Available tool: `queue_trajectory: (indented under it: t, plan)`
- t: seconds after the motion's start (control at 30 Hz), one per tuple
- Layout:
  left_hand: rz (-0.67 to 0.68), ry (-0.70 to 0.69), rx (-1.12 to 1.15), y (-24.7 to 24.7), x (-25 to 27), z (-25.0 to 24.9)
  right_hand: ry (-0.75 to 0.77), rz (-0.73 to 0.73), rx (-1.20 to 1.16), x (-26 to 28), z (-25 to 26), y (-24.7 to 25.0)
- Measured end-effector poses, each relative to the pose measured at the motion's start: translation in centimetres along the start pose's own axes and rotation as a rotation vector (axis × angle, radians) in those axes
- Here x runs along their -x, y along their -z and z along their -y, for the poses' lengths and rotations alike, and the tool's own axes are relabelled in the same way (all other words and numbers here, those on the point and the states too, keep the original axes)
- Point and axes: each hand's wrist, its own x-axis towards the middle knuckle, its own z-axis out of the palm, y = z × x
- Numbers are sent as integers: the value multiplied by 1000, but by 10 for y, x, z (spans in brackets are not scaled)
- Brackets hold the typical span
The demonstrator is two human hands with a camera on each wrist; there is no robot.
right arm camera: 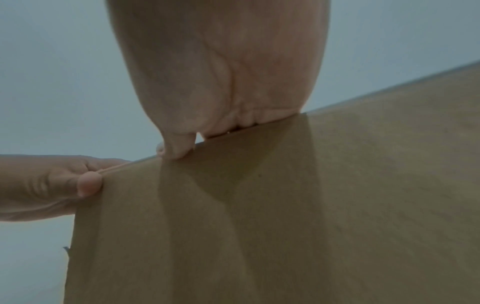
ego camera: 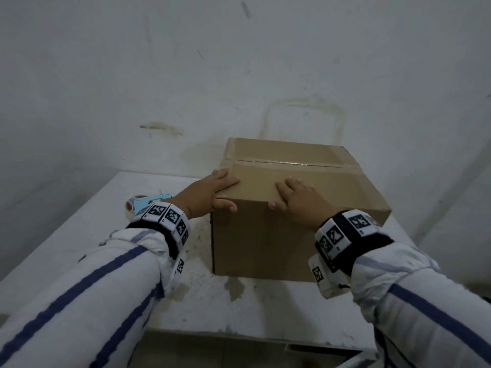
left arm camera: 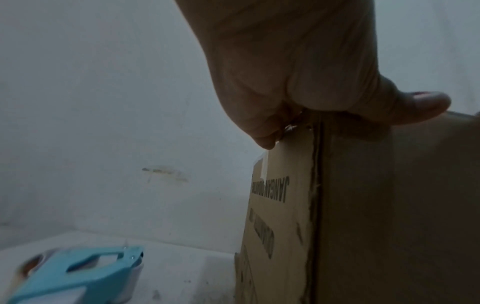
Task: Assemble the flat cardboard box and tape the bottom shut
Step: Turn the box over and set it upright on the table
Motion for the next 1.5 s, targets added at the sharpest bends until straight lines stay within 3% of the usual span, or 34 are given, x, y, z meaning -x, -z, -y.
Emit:
queue_trajectory:
  t: [0.17, 0.37, 0.43, 0.57, 0.7, 0.9, 1.1, 1.5]
  plan:
    - [-106, 99, 198, -15, 4, -7, -111, -257, -80, 33, -35, -14]
    - [-465, 197, 433, -37, 0, -18, -429, -307, -101, 64, -89, -24]
    - [-539, 220, 457, -41, -2, -21, -505, -319, -214, 68, -102, -25]
    - [-614, 286, 504, -45, 1, -31, -497, -392, -554, 68, -109, -25]
    - [-612, 267, 595, -50, 2, -25, -521, -422, -679, 67, -112, -24]
    - [-437, 194, 737, -63, 14, -12, -483, -435, -830, 69, -113, -35]
    - [-452, 231, 785, -59, 9, -15, -493, -471, -826, 63, -114, -27]
    - [-550, 388, 446, 24, -23, -36, -476, -685, -857, 32, -103, 50]
